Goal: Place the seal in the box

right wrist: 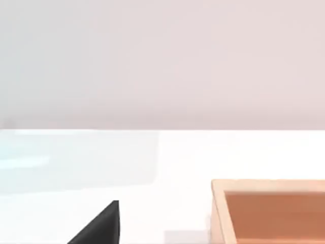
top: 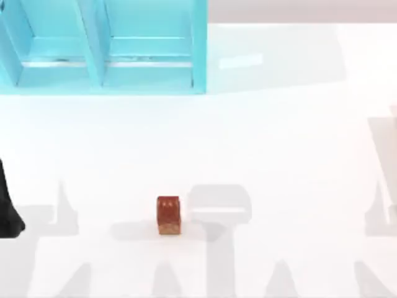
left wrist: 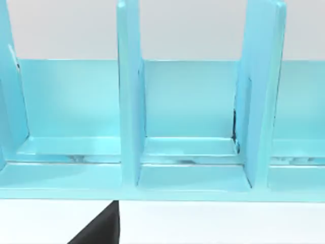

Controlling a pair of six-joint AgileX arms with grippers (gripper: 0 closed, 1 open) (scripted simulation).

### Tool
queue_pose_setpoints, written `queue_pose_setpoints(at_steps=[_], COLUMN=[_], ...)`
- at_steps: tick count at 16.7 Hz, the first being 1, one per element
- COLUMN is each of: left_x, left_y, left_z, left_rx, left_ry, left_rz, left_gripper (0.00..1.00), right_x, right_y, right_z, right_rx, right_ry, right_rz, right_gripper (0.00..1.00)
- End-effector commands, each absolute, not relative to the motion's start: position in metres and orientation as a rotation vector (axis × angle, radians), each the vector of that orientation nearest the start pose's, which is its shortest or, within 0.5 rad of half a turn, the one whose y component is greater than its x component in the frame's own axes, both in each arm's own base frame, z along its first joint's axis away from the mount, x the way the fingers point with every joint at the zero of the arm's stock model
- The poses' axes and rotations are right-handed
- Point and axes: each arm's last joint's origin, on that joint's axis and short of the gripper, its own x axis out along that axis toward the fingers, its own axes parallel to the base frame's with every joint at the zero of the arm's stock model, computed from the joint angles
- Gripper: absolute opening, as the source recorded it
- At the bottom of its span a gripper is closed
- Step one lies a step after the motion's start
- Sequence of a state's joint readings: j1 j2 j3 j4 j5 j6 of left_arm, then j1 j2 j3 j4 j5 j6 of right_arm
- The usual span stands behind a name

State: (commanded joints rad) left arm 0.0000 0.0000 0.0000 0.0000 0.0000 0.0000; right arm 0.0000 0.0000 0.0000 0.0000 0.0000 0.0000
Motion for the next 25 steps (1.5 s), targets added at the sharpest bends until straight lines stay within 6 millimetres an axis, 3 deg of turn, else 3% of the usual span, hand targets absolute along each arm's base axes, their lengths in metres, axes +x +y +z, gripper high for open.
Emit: queue_pose_setpoints(at_steps=[4, 7, 10, 14, 18, 21, 23, 25], left_x=[0.106, 0.106, 0.106, 0.106, 0.106, 0.106, 0.106, 0.106], left_y=[-0.001, -0.001, -0.001, -0.001, -0.001, -0.001, -0.001, -0.001], left_z=[0.160, 0.160, 0.160, 0.160, 0.160, 0.160, 0.160, 0.160], left_rx=[0.000, 0.000, 0.000, 0.000, 0.000, 0.000, 0.000, 0.000], left_ry=[0.000, 0.000, 0.000, 0.000, 0.000, 0.000, 0.000, 0.000], left_rz=[0.000, 0.000, 0.000, 0.000, 0.000, 0.000, 0.000, 0.000], left_gripper=[1.00, 1.00, 1.00, 1.00, 1.00, 1.00, 1.00, 1.00], right_x=[0.106, 0.110, 0.120, 0.153, 0.201, 0.238, 0.261, 0.280], right_y=[0.000, 0.003, 0.011, 0.032, 0.074, 0.122, 0.161, 0.204], right_z=[0.162, 0.175, 0.202, 0.264, 0.339, 0.383, 0.397, 0.395], right_rx=[-0.002, -0.004, 0.008, 0.058, 0.152, 0.236, 0.282, 0.309], right_ry=[0.031, 0.146, 0.302, 0.479, 0.589, 0.679, 0.767, 0.883], right_rz=[0.006, 0.029, 0.071, 0.147, 0.242, 0.313, 0.347, 0.359], right_gripper=[1.00, 1.00, 1.00, 1.00, 1.00, 1.00, 1.00, 1.00])
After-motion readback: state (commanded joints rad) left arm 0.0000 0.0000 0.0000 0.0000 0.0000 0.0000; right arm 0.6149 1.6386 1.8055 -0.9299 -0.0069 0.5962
